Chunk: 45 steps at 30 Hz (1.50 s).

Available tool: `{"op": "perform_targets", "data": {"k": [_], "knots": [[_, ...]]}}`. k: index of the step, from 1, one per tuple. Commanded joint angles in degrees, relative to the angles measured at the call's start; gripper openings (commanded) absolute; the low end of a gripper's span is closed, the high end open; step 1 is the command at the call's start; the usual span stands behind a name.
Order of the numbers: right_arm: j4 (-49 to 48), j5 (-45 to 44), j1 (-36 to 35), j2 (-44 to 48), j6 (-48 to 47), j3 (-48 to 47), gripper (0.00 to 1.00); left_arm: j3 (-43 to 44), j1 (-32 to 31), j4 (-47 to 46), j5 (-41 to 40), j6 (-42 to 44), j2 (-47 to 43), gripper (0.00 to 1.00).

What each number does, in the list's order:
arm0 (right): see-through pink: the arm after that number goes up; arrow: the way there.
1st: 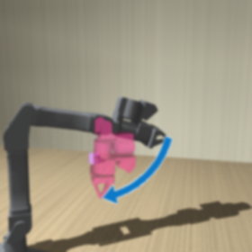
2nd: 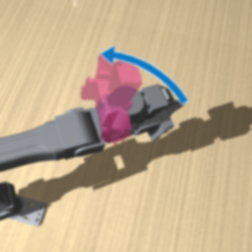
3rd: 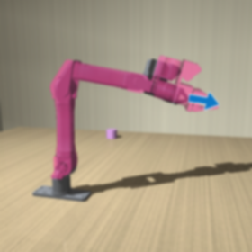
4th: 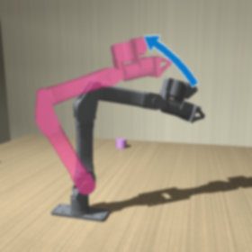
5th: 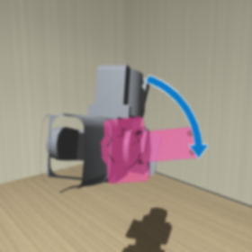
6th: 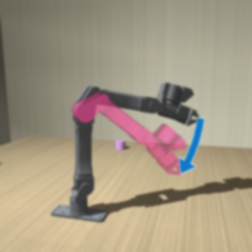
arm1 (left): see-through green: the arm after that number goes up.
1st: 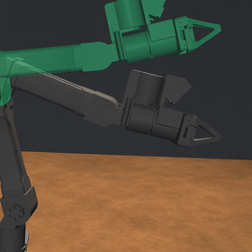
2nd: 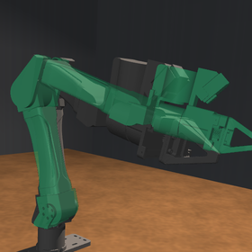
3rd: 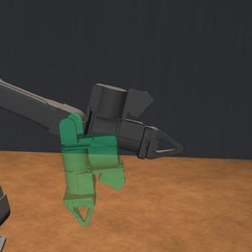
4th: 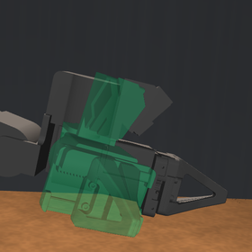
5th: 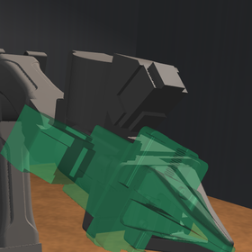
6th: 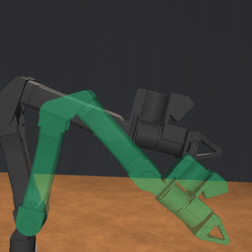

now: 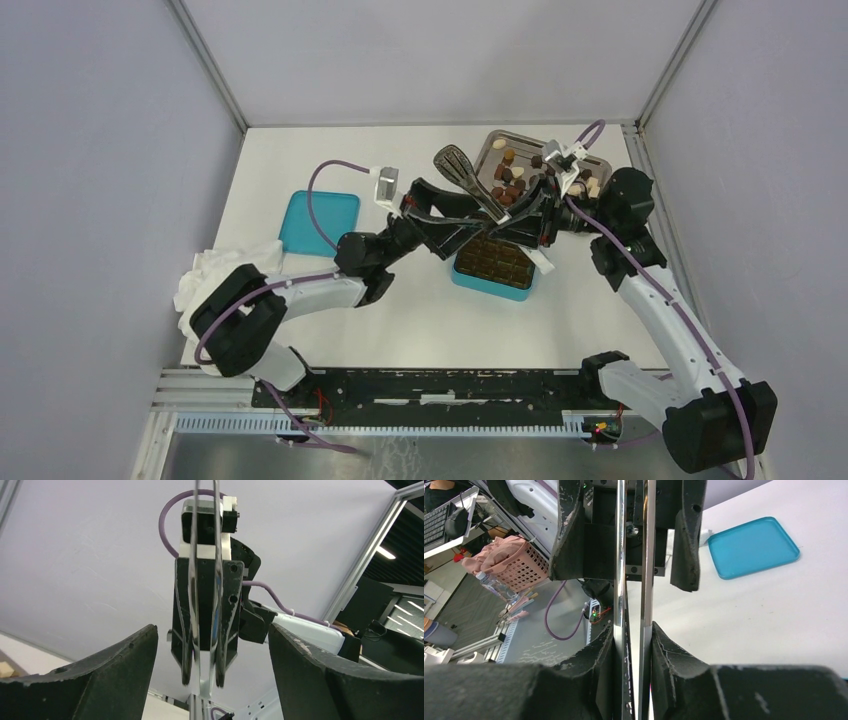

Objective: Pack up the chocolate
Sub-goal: Pick up the fake chocolate from the plate.

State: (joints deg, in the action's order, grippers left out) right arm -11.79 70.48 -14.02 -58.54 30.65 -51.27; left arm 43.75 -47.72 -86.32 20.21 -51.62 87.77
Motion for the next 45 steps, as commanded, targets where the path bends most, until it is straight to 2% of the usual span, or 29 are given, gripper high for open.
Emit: {"op": "perform_targets", "data": {"k": [1,6,9,15,20,22,28,34,37,45], "knots": [[-4.3,0.9,1.3,1.7,1.2,0.5,0.33,-5.6,0.1,-12.1,-2.5,5.2,-5.4,0.87],[-4.6,0.9,2.9,2.1,1.0,1.4,0.39,-14.4,0.1,-4.6,-5.2,9.7,-12.7,0.87],[-4.8,0.9,3.9,2.3,0.6,2.4,0.41,-17.6,0.1,4.2,-7.3,12.7,-18.0,0.85],[-4.8,1.0,6.2,2.2,0.0,3.8,0.42,-15.3,0.2,36.0,-12.4,19.8,-26.9,0.85],[-5.3,1.2,10.1,1.8,-0.5,5.5,0.41,-7.1,1.6,59.1,-17.9,22.0,-26.2,0.85],[-5.3,1.3,12.4,1.4,-1.0,6.1,0.41,-3.4,4.1,64.6,-16.1,20.9,-23.6,0.85],[-1.3,0.3,21.1,-0.1,-7.6,7.3,0.41,11.4,12.1,75.7,-7.5,19.2,-8.0,0.81],[5.3,-1.4,28.4,-1.6,-16.6,7.7,0.41,32.6,13.8,92.9,-7.7,25.3,12.4,0.68],[5.4,-1.6,30.3,-2.4,-18.3,9.0,0.41,43.6,14.1,100.4,-9.4,29.1,23.0,0.64],[4.6,-1.1,32.0,-3.9,-20.3,9.7,0.41,64.1,15.5,110.5,-12.3,34.8,39.9,0.60]]}}
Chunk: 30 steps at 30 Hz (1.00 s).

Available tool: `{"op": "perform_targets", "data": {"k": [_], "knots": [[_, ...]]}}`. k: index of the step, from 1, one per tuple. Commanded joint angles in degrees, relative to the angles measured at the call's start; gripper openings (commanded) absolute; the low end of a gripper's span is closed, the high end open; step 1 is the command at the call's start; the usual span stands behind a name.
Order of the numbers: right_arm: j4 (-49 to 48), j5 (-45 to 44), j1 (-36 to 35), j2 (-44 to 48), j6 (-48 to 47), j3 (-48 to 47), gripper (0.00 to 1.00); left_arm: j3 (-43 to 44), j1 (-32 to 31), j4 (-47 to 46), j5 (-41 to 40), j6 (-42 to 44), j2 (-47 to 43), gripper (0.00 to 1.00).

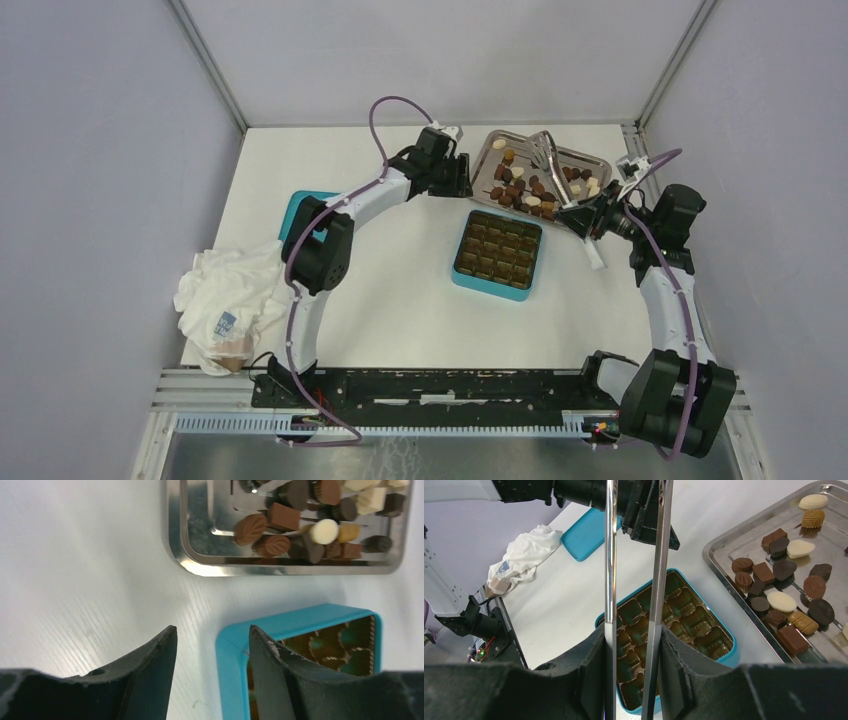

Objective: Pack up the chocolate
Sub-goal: Pick up the fake chocolate from the plate.

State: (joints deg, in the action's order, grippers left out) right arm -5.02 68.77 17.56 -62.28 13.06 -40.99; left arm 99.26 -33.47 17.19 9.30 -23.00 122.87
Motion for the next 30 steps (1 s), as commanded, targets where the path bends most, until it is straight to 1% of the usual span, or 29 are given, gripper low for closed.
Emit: {"op": "perform_targets", "data": {"k": [1,4,7,10,13,15,16,20,23,26,27,28,30], "knots": [[-2.1,0.7,0.5,-0.2,-2.8,-0.5,0.41,10.8,1.8,7.7,-0.8,6.4,6.7,0.59],[-2.0,1.2,0.6,-0.3,-3.3,-0.3,0.41,15.9,3.3,7.8,2.7,5.5,11.4,0.59],[-1.4,1.4,0.8,-0.6,-4.3,-0.3,0.41,18.0,4.2,6.6,6.4,2.8,14.6,0.59],[-0.1,1.4,0.9,-1.1,-5.9,-0.5,0.41,16.7,5.0,4.5,8.4,0.6,15.1,0.59],[3.0,0.7,0.8,-1.7,-9.1,-1.2,0.41,12.2,5.5,1.3,8.2,-0.3,11.5,0.59],[7.3,-0.7,0.8,-2.0,-12.5,-2.4,0.41,5.4,5.7,-2.8,7.7,-0.3,6.9,0.59],[9.4,-1.8,0.8,-2.0,-15.9,-3.0,0.40,1.7,5.8,-5.1,7.5,-0.3,3.7,0.59],[18.6,-10.1,0.9,-1.8,-25.5,-5.6,0.40,-15.5,6.4,-14.6,6.1,-0.9,-11.3,0.59],[22.8,-17.1,0.9,-1.2,-30.4,-6.7,0.40,-24.4,6.6,-16.4,5.4,-0.1,-23.0,0.60],[25.9,-24.6,0.8,-1.0,-34.2,-8.2,0.40,-29.5,6.6,-13.8,4.9,1.9,-33.8,0.61],[27.2,-27.6,0.8,-1.3,-35.6,-9.1,0.40,-30.4,6.6,-12.0,4.5,3.0,-37.0,0.63],[29.1,-29.9,0.8,-1.7,-37.1,-10.4,0.40,-31.0,6.7,-10.3,4.4,4.5,-40.3,0.68],[32.8,-35.0,0.8,-2.7,-40.3,-13.4,0.40,-32.0,7.2,-5.8,3.8,6.9,-45.9,0.83]]}}
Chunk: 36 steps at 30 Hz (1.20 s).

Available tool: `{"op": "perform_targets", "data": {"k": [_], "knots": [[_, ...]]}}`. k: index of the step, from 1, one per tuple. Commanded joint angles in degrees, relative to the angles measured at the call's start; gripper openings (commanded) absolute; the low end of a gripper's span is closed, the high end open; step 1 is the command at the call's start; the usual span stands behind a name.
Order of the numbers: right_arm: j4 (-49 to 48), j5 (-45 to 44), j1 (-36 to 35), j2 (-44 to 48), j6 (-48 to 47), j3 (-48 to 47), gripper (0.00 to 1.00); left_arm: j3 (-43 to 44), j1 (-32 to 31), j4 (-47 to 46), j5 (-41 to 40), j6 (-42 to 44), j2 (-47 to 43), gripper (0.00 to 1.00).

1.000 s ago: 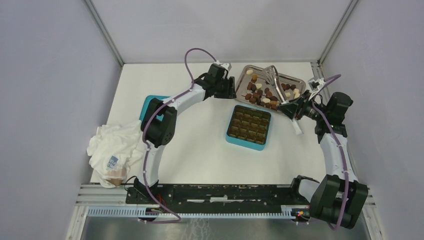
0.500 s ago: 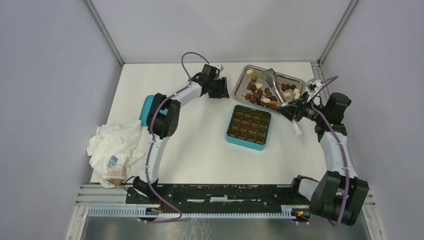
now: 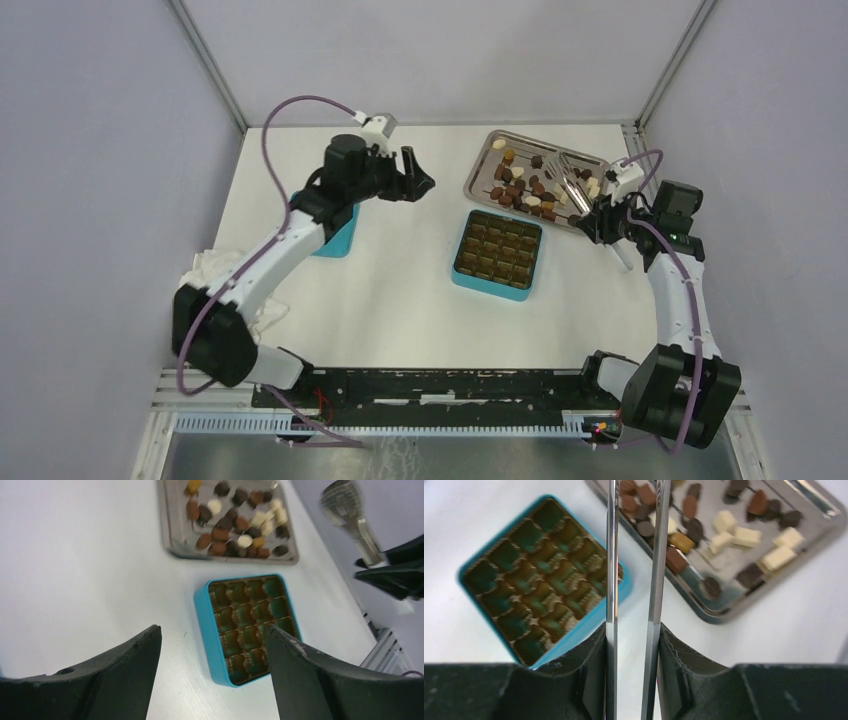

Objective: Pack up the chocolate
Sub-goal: Pick up the fake chocolate from the plate.

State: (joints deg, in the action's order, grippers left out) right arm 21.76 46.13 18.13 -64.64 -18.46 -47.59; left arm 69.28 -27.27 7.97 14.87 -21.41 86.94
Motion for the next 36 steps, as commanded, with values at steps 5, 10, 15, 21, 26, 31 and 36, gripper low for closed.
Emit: {"op": "perform_targets", "data": {"k": [5,10,15,21,26,31,36], "knots": [[12.3,-24.3,-0.4,-4.2,-16.3,-12.6,0.40,-7.5,3.0,13.6,-4.1,12.1,-22.0,0.98],[16.2,-33.1,-2.4,-10.4,-20.0,-16.6,0.40,-18.9,3.0,13.5,-10.1,15.9,-29.6,0.98],[18.4,-38.1,-4.2,-16.3,-21.6,-18.8,0.40,-21.9,3.0,13.9,-14.6,18.7,-31.3,0.98],[18.5,-38.1,-4.3,-20.4,-21.6,-19.8,0.40,-22.1,3.0,14.6,-15.3,18.8,-30.9,0.97],[19.1,-35.8,-4.4,-22.9,-21.4,-20.7,0.41,-22.2,3.1,14.6,-15.7,18.7,-30.9,0.96],[18.2,-35.7,-4.4,-26.0,-21.4,-21.7,0.41,-22.2,3.0,14.6,-16.1,18.8,-30.4,0.96],[18.2,-35.7,-4.4,-28.6,-21.4,-23.6,0.42,-22.3,3.1,14.6,-16.4,18.9,-30.5,0.96]]}}
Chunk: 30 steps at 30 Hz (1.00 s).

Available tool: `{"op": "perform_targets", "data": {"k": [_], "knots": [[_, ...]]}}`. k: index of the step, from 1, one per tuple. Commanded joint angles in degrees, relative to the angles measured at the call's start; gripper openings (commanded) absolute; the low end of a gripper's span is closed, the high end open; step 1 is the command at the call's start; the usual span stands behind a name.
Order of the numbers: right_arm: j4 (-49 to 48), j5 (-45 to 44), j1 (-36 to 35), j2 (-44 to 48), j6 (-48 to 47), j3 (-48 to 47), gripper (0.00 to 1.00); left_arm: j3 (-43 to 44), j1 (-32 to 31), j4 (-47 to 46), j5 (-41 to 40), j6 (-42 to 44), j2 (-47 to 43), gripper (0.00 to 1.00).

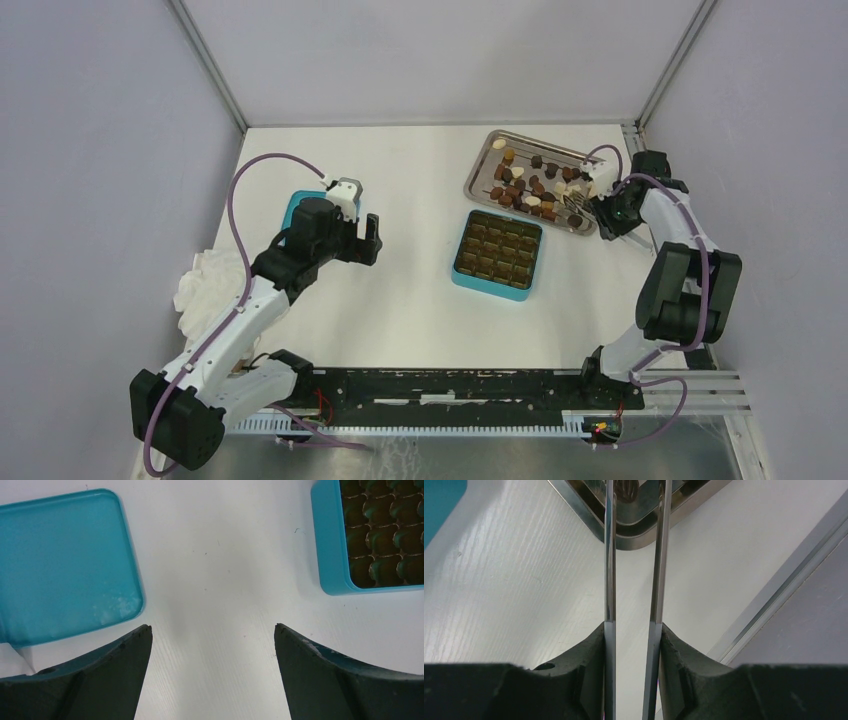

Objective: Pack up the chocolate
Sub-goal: Pick up the fake chocolate from the plate.

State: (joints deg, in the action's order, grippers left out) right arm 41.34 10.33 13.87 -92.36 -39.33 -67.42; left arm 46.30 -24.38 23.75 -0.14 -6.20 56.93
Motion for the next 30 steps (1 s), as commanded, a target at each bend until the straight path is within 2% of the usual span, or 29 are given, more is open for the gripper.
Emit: {"op": "perform_targets", "data": {"k": [1,30], "knots": [[-1.6,-0.1,-0.2,-1.2,-0.4,-3.9,0.42,0.7,0.2,-1.2,-1.3,3.6,-0.4,0.96],[-0.9,3.1,-0.6,-9.4,0.0,-11.4,0.44,0.7,0.2,-1.2,-0.8,3.8,0.5,0.94]]}}
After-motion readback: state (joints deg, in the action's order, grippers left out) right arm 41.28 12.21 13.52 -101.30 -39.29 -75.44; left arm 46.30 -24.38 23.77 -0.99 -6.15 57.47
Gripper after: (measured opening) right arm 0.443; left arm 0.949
